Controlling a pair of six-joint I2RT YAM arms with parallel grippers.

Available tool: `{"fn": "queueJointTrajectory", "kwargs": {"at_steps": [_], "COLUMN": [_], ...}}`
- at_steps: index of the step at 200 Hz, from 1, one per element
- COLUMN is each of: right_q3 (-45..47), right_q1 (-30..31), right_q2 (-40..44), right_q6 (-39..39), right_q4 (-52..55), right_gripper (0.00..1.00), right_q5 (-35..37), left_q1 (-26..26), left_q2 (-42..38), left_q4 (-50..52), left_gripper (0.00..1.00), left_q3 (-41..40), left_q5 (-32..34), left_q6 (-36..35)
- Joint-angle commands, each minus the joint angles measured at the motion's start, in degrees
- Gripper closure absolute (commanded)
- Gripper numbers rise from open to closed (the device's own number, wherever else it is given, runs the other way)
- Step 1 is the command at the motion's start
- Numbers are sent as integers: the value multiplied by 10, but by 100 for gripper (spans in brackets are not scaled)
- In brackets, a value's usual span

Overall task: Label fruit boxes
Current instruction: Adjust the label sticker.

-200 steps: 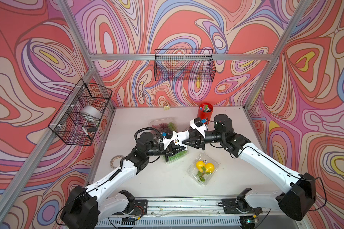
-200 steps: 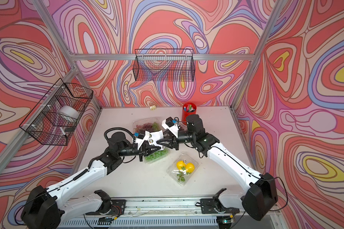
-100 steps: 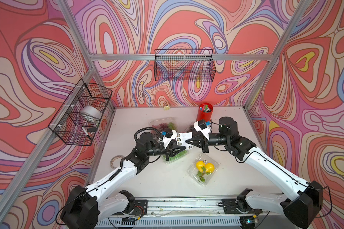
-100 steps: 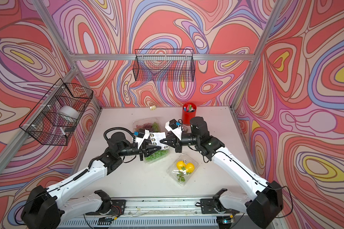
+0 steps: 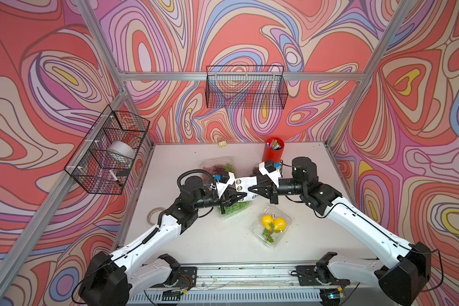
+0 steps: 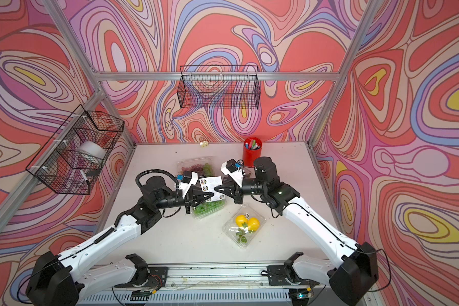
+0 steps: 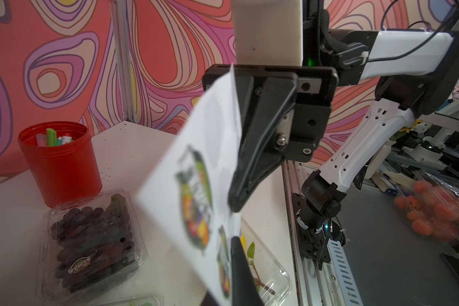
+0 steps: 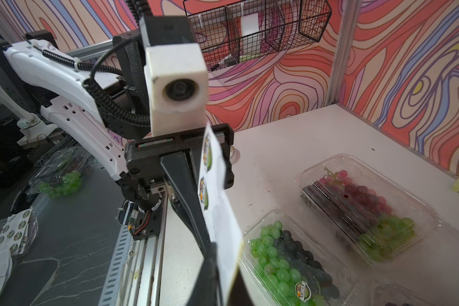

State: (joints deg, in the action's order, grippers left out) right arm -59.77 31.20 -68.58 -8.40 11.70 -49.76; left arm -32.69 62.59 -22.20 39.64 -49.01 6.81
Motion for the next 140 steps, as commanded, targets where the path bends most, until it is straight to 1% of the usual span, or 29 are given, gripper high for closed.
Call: {"fn": "queueJointTrajectory", "kwargs": {"at_steps": [1, 14, 35, 60, 104, 140], "right_q3": [4, 7, 23, 31, 51, 66], "right_q1": [-3, -3, -10, -17, -40, -47], "right_q2": [15, 20, 30, 33, 45, 53], "right_q6": [-5, -21, -29, -28, -43, -49], "right_q4": [25, 48, 54, 51, 84, 83], "right_gripper": [79, 77, 76, 79, 81, 81], "right_q5": [-4, -11, -47, -80, -92, -98], "left_q1": [-1, -1, -1, -1, -1, -1], "left_q2": [-9, -10, -8, -3, -3, 1], "left_q4": [16, 14, 1, -12, -35, -70], "left_gripper": [100, 100, 100, 100, 100, 100], "left_q3": [18, 19, 17, 18, 19, 18], "left_q5": [-7, -11, -15, -24, -21, -26], "left_q6": [-14, -13, -3, 10, 30, 59]}}
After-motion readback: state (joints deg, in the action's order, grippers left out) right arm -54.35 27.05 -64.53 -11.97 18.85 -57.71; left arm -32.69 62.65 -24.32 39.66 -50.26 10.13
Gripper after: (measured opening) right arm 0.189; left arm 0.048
